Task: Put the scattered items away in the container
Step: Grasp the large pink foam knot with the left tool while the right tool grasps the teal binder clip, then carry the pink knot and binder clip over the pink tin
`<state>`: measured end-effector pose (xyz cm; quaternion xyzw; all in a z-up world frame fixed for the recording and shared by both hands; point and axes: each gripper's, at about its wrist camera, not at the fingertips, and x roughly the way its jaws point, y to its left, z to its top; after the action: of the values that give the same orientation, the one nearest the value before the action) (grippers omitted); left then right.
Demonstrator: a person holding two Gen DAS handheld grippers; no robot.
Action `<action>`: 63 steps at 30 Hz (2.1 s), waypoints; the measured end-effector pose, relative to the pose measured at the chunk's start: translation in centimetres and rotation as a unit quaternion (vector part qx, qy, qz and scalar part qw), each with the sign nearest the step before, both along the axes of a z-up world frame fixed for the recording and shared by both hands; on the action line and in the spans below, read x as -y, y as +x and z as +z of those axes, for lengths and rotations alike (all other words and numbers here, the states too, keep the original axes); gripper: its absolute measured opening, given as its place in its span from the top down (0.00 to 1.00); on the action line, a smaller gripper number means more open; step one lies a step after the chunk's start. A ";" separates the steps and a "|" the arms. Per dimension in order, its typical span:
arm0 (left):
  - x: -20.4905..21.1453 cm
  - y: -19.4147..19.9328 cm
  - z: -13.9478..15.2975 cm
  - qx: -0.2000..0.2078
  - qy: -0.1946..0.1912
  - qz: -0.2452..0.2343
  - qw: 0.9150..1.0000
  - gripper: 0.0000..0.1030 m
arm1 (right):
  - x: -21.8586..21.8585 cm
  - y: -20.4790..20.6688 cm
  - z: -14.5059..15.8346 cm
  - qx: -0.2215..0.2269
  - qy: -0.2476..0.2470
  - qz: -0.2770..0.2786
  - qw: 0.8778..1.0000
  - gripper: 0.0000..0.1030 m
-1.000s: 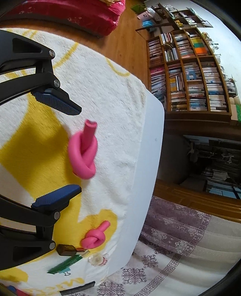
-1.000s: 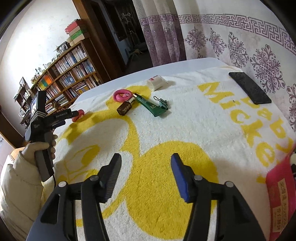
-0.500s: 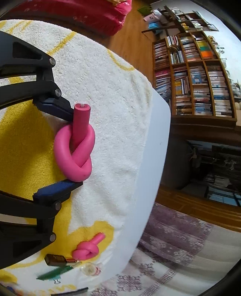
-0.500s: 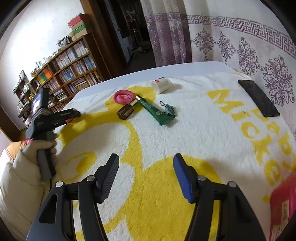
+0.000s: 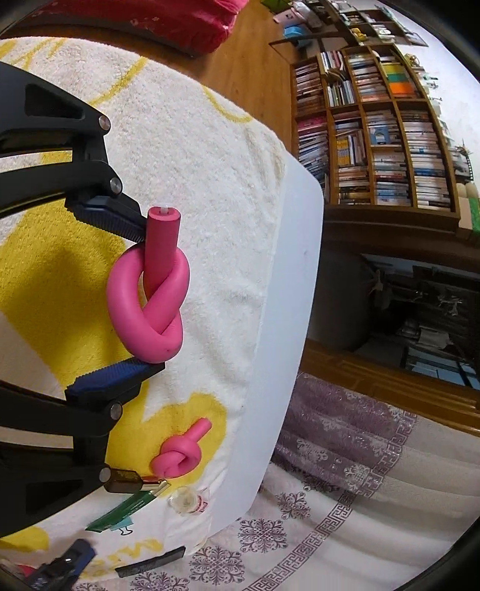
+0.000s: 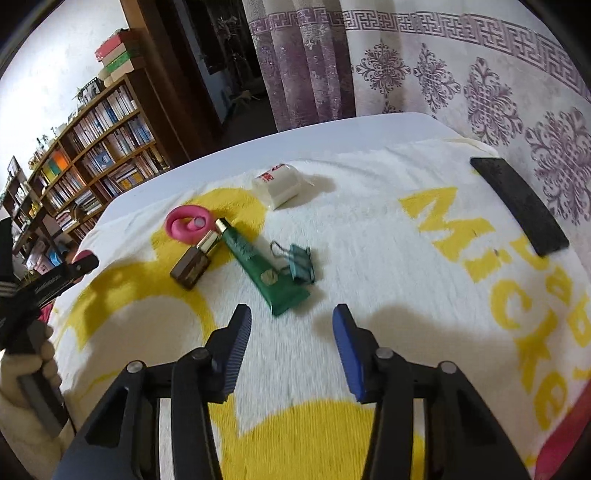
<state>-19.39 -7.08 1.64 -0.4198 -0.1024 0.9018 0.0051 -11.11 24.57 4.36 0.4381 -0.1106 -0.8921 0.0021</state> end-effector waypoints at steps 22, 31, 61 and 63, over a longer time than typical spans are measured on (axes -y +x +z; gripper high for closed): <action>-0.6 0.1 -0.8 0.011 0.007 -0.006 1.000 0.38 | -0.1 -5.3 -0.5 -0.019 0.015 0.010 1.000 0.64; -0.7 0.1 -0.9 0.014 0.005 -0.007 1.000 0.38 | 0.0 -6.6 -1.9 -0.002 0.027 0.008 1.000 0.64; -6.6 5.3 4.4 -0.034 0.009 -0.091 0.995 0.38 | -4.7 10.4 6.1 -0.089 -0.037 -0.054 0.994 0.79; -7.7 6.4 5.0 -0.038 0.012 -0.104 0.994 0.38 | -5.3 12.2 6.7 -0.096 -0.033 -0.062 0.993 0.79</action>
<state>-13.00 0.58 6.62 -0.3936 -0.0685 0.9103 0.1080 1.05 29.90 11.05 0.3424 -0.1662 -0.9243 -0.0283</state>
